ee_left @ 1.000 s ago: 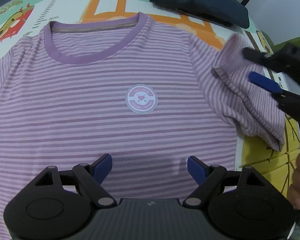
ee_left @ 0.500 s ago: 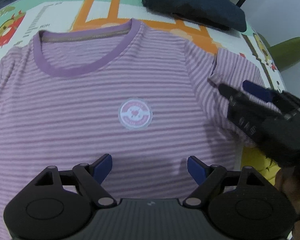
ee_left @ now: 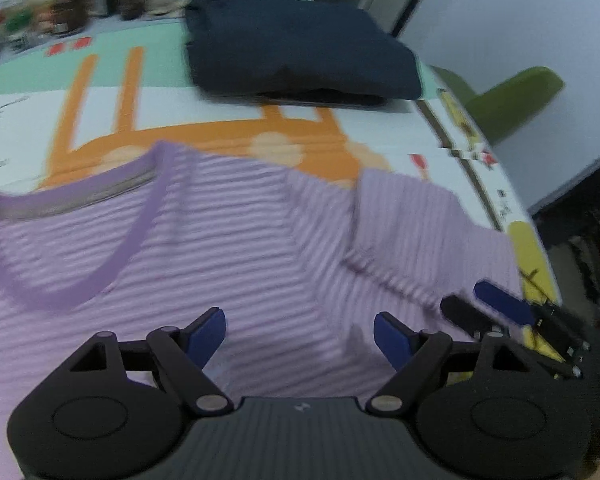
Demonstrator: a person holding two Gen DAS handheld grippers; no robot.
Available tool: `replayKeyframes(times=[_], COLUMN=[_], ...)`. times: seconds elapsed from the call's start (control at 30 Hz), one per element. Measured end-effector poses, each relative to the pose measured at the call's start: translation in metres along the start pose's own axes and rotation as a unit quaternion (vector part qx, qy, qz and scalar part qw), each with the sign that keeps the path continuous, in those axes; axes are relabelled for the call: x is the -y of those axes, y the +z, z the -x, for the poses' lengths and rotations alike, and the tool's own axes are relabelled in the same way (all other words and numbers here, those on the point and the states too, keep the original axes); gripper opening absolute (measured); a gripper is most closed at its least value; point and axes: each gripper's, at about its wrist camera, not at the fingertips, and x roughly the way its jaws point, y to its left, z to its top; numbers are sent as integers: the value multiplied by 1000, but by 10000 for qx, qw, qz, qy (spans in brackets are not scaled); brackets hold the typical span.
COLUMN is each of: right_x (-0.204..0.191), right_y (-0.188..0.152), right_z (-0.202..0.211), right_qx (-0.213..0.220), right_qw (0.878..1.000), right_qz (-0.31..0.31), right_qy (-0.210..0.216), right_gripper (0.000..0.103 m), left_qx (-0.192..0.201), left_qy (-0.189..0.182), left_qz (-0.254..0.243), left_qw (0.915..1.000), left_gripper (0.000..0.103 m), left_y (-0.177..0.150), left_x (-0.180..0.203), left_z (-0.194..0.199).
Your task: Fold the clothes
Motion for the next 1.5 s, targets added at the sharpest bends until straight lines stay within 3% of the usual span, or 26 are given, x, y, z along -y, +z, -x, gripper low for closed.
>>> replayKeyframes(times=[0.1, 0.23, 0.33, 0.4, 0.5, 0.63, 0.9, 0.97, 1.07, 1.17, 1.5], right_x=[25, 49, 70, 85, 106, 115, 86, 76, 67, 63, 59], right_y=[-5, -12, -18, -23, -33, -43, -43, -46, -53, -64, -86], right_z=[3, 5, 7, 8, 10, 6, -33, -46, -61, -73, -80], right_qx=[-11, -21, 23, 79, 213, 211, -87, -164, -200, -247, 319], right_qw=[9975, 9905, 9776, 9607, 9207, 8772, 8199, 8024, 7905, 7702, 7042], right_qz=[-668, -1293, -1982, -2607, -3569, -4313, -5022, -5253, -5522, -5870, -6817], right_qy=[237, 468, 713, 952, 1565, 2100, 2747, 2827, 2643, 2483, 1959], right_gripper=[41, 41, 41, 42, 42, 44, 46, 46, 46, 46, 46], left_qx=[-101, -42, -21, 14, 56, 66, 93, 80, 68, 93, 146], left_qy=[8, -13, 75, 94, 96, 31, -92, -128, -178, -211, -183], left_qz=[-31, -127, -217, -223, -207, -144, -163, -190, -219, -220, -333], left_qw=[9999, 9999, 9997, 9997, 9997, 9999, 9998, 9997, 9996, 9995, 9992], left_gripper=[79, 82, 82, 82, 82, 82, 82, 82, 82, 83, 87], left_y=[5, 2, -1, -2, -3, -3, -4, -4, -4, -5, -8], left_x=[1, 1, 2, 2, 1, -1, -5, -6, -7, -8, -4], left_z=[-15, -17, -19, -19, -18, -18, -18, -18, -17, -17, -18])
